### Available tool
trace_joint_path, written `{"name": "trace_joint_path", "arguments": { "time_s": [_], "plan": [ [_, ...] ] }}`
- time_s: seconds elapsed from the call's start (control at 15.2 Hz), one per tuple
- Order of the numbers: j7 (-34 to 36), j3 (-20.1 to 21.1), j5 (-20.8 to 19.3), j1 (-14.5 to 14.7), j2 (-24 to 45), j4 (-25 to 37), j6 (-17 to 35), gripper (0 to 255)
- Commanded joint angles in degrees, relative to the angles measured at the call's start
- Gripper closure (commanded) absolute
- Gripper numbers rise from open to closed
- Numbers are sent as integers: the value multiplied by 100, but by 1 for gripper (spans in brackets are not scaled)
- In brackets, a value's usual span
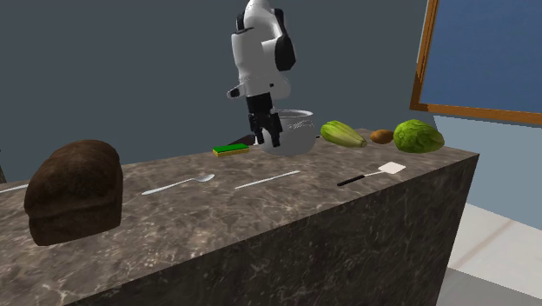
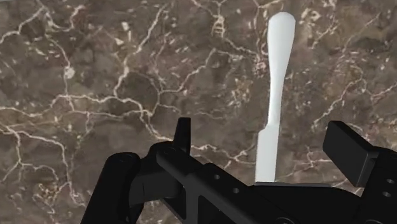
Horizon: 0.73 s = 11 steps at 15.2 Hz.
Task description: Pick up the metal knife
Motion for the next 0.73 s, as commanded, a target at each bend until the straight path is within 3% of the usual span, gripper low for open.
{"name": "trace_joint_path", "arguments": {
  "time_s": [0.0,0.26,0.66],
  "plan": [
    [278,-25,-49,83,479,396,62,0],
    [676,-104,-101,234,1269,1135,84,0],
    [622,-127,-121,261,1553,1067,428,0]
  ]
}}
